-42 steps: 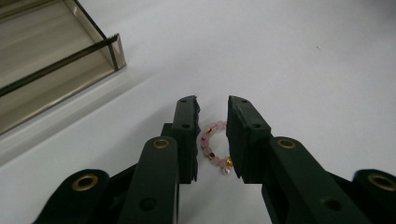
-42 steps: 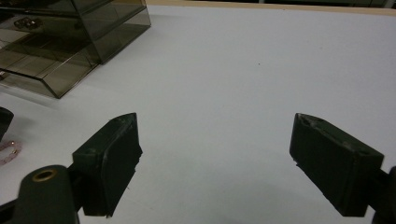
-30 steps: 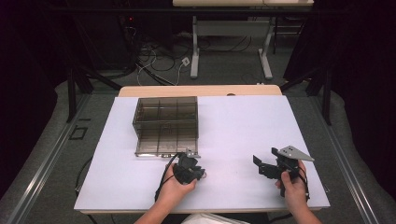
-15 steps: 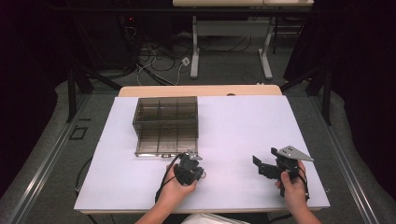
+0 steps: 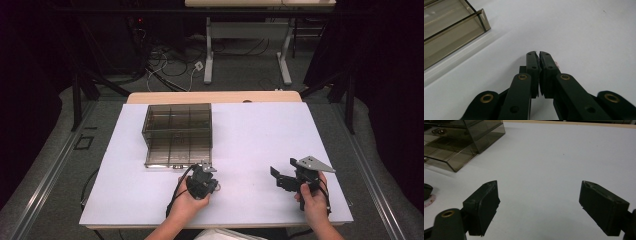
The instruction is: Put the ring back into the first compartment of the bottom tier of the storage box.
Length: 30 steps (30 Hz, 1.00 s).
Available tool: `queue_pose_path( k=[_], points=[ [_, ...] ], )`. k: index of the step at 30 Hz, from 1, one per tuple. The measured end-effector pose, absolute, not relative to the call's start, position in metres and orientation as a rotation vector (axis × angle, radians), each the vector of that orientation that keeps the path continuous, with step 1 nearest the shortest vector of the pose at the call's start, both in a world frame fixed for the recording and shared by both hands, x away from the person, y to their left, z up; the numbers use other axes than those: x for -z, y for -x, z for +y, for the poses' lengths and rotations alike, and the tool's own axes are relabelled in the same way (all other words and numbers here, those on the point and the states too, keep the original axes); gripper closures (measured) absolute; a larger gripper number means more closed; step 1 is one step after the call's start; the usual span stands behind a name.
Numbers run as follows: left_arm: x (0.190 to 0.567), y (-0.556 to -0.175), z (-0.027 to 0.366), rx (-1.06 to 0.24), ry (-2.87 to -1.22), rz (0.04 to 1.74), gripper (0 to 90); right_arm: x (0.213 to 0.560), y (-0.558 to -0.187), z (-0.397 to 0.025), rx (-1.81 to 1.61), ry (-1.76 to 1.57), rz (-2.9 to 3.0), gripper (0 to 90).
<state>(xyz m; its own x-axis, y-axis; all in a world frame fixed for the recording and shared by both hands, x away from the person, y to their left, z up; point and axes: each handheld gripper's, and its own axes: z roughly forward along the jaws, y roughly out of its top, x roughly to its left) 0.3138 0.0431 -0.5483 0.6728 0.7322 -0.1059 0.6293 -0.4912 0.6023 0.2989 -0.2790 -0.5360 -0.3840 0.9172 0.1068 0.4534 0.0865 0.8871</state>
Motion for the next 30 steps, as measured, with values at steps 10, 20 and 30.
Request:
queue_pose_path(
  k=[10, 20, 30],
  points=[
    [0.5489, -0.3130, 0.0437, -0.209, -2.255, 1.049, 86.9, 0.5363, -0.2999, -0.2789, -1.265, -1.332, 1.879, 15.6],
    [0.5471, -0.3136, 0.0454, -0.222, -2.240, 1.045, 86.9, 0.5358, -0.2999, -0.2801, -1.254, -1.333, 1.886, 15.6],
    [0.5421, -0.3121, 0.0465, -0.225, -2.230, 1.044, 86.9, 0.5359, -0.2998, -0.2798, -1.260, -1.333, 1.883, 15.6]
  ],
)
